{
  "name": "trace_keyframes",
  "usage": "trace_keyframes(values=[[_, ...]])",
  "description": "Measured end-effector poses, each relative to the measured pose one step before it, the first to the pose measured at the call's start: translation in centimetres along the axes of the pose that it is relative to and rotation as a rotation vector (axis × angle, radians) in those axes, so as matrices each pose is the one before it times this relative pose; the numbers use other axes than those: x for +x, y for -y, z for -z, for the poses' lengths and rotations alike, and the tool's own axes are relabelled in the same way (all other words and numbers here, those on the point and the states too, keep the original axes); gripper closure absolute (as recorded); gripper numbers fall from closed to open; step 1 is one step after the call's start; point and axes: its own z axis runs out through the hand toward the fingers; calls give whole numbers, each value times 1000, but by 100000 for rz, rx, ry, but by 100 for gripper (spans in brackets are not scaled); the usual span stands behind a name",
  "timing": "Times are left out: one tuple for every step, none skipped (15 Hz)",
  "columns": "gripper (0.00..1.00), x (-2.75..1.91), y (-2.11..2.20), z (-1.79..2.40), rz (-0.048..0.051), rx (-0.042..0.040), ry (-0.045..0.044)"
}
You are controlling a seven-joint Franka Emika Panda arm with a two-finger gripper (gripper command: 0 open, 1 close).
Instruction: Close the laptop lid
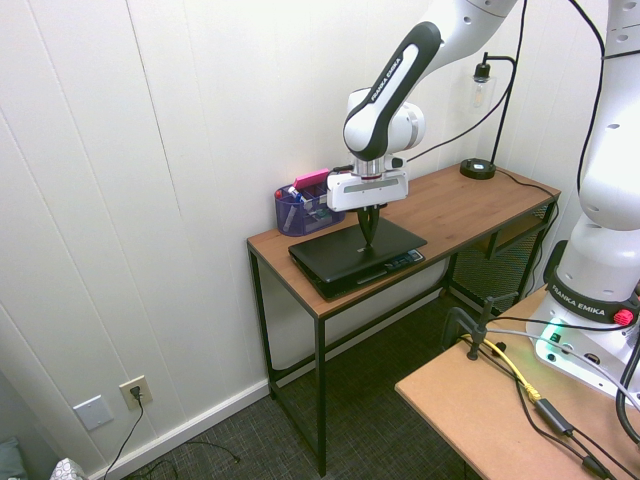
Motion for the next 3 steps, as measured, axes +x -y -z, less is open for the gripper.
trace_keyframes(values=[[100,51,-13,12,110,76,9],[100,9,-2,2,68,11,-5],[100,-27,17,2,147,48,-38]])
